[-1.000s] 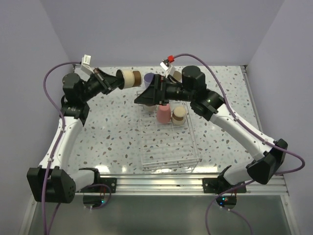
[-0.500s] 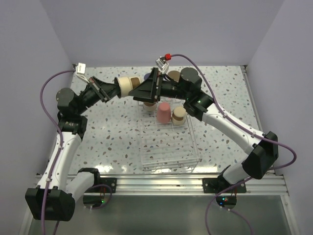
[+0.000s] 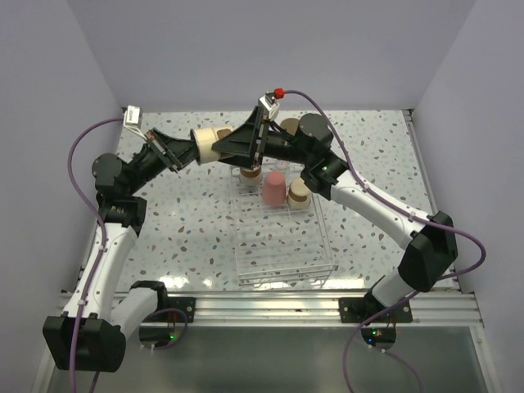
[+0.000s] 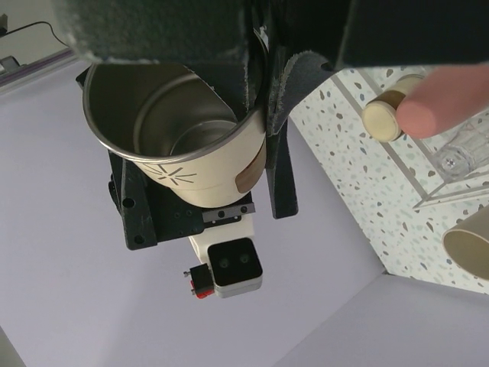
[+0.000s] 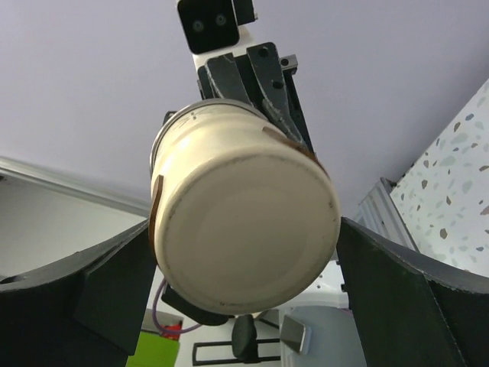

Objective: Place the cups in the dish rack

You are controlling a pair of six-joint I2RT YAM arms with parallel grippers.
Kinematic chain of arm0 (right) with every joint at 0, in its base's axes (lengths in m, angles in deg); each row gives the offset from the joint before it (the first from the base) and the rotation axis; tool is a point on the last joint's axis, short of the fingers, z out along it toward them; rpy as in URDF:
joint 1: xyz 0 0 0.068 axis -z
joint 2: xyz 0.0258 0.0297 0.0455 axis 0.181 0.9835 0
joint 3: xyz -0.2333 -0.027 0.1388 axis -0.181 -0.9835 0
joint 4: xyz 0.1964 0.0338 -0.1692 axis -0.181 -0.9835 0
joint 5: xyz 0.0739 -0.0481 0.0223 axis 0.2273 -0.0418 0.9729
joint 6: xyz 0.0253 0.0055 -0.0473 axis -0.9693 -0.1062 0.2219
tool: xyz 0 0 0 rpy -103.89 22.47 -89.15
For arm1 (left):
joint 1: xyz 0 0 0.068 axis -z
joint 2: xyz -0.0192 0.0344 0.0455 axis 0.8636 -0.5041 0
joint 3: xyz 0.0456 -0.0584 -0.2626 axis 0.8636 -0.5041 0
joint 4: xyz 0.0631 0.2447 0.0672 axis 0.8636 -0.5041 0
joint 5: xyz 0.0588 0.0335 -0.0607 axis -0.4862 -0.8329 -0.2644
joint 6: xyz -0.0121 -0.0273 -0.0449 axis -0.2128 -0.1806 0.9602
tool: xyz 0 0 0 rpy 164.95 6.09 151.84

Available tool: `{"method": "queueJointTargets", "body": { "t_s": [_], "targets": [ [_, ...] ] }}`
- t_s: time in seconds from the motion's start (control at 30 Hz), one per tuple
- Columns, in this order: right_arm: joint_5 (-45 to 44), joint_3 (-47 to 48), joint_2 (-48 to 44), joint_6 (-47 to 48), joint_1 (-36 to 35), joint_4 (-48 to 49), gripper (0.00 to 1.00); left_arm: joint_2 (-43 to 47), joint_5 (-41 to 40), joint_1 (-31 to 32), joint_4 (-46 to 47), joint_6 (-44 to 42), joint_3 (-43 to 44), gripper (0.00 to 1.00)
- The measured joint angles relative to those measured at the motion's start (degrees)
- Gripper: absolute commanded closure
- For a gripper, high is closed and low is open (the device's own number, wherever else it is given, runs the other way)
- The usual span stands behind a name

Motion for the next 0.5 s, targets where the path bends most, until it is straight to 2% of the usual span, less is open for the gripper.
{"method": "queueJointTargets", "body": {
  "t_s": [0.13, 0.37, 0.5],
  "targets": [
    [0.0, -0.3, 1.3, -3.5, 0.7, 3.9, 0.02, 0.1, 0.0, 0.0, 0.0, 0.0, 0.0, 1.00],
    [-0.2, -5.8, 2.5, -12.7, 3.2, 17.2, 0.02, 0.5, 0.1, 0.0, -0.6, -0.2, 0.0, 1.00],
    [-0.2, -6.1, 3.6, -15.0, 3.5, 20.0, 0.02, 0.5, 0.0, 0.0, -1.8, -0.9, 0.0, 1.00]
  ]
}}
